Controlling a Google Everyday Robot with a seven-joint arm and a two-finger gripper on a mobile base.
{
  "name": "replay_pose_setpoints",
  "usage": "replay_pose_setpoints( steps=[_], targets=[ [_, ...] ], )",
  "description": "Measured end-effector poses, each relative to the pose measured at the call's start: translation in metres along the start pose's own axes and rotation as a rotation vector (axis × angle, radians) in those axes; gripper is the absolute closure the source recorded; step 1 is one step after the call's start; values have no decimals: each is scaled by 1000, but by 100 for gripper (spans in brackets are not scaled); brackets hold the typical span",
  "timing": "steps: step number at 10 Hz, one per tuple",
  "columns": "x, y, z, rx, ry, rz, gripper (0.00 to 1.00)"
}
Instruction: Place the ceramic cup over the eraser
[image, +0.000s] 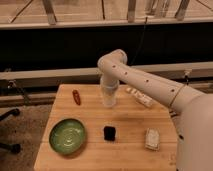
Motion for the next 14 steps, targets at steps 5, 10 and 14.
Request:
replay_pose_setpoints(
  steps=[5,10,14],
  targets=[
    [34,-21,-12,36,22,52,20],
    [67,-44,-8,20,26,103,20],
    [86,-47,20,-6,13,134,20]
  ],
)
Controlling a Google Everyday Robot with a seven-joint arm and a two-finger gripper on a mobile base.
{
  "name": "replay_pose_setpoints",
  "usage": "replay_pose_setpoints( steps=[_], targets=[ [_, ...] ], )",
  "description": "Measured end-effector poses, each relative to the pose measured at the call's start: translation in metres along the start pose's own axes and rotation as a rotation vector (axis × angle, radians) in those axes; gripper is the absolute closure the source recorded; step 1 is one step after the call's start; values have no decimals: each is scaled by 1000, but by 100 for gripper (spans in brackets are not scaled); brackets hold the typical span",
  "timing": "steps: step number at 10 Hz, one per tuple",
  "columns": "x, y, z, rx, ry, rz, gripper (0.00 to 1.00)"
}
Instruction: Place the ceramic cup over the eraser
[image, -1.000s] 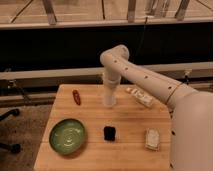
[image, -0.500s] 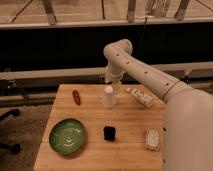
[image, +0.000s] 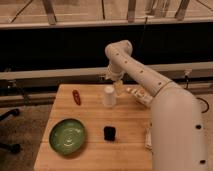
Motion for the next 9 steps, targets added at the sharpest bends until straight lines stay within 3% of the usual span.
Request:
replay_pose_setpoints(
  steps=[5,9],
  targets=[
    [2,-14,43,-27,-47,3,20],
    [-3,-25,60,-55,-65,-13,20]
  ],
)
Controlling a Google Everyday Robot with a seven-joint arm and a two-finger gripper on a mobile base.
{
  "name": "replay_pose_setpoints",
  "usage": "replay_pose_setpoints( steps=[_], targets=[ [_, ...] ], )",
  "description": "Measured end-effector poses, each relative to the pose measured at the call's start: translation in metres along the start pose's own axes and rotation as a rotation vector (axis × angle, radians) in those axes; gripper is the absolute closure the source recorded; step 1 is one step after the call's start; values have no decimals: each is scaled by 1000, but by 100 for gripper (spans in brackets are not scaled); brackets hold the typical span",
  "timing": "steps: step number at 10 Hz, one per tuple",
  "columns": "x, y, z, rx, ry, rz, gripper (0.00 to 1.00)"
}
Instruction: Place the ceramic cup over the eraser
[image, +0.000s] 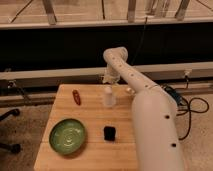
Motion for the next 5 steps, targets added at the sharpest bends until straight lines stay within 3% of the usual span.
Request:
replay_pose_setpoints(
  steps=[2,5],
  targets=[
    [-2,-3,5,-13,-6,-8,25],
    [-4,-2,10,-33,-6,-19,57]
  ],
)
